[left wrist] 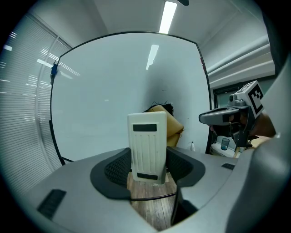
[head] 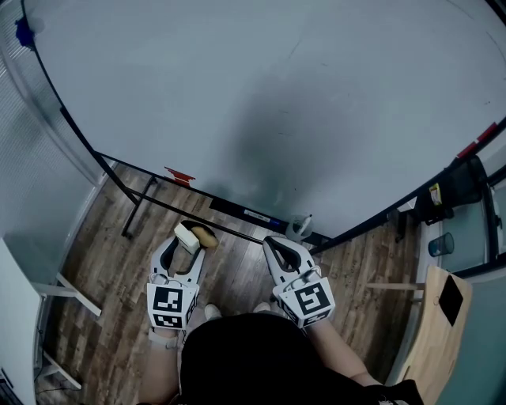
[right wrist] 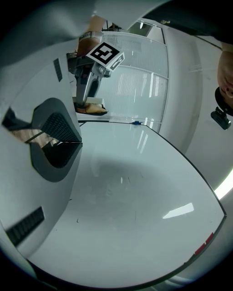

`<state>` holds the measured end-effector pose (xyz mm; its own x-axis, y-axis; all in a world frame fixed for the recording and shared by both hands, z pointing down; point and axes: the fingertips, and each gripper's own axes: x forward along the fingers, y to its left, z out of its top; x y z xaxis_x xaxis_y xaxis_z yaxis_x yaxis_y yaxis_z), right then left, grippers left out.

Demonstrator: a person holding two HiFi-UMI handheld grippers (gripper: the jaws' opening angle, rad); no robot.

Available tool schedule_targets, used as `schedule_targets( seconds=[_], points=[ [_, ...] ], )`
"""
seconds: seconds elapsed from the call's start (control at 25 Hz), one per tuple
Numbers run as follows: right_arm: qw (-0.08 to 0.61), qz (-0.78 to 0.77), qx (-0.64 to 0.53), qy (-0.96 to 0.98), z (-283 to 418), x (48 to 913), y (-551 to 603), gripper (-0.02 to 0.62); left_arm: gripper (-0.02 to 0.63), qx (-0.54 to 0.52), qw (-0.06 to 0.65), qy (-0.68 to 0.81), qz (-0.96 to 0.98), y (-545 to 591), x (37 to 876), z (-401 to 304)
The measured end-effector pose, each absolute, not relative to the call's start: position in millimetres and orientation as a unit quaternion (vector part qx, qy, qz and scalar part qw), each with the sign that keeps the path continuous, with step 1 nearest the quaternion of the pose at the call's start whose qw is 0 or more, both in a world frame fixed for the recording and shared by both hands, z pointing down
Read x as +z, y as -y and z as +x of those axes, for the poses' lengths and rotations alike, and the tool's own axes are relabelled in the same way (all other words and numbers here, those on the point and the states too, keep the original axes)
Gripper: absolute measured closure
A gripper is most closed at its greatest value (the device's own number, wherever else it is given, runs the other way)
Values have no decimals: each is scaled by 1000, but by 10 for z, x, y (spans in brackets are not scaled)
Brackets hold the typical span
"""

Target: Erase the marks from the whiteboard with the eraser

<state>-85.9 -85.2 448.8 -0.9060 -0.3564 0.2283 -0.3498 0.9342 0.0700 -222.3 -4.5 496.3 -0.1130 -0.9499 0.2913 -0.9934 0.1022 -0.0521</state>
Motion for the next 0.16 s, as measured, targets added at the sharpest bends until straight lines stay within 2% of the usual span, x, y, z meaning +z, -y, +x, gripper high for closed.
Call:
schedule_targets(
  seconds=[0.16],
  points=[
    [110, 174, -11, 978, -881, 4494, 877, 566, 353, 121, 96, 736, 659, 85, 4968, -2225]
  ],
)
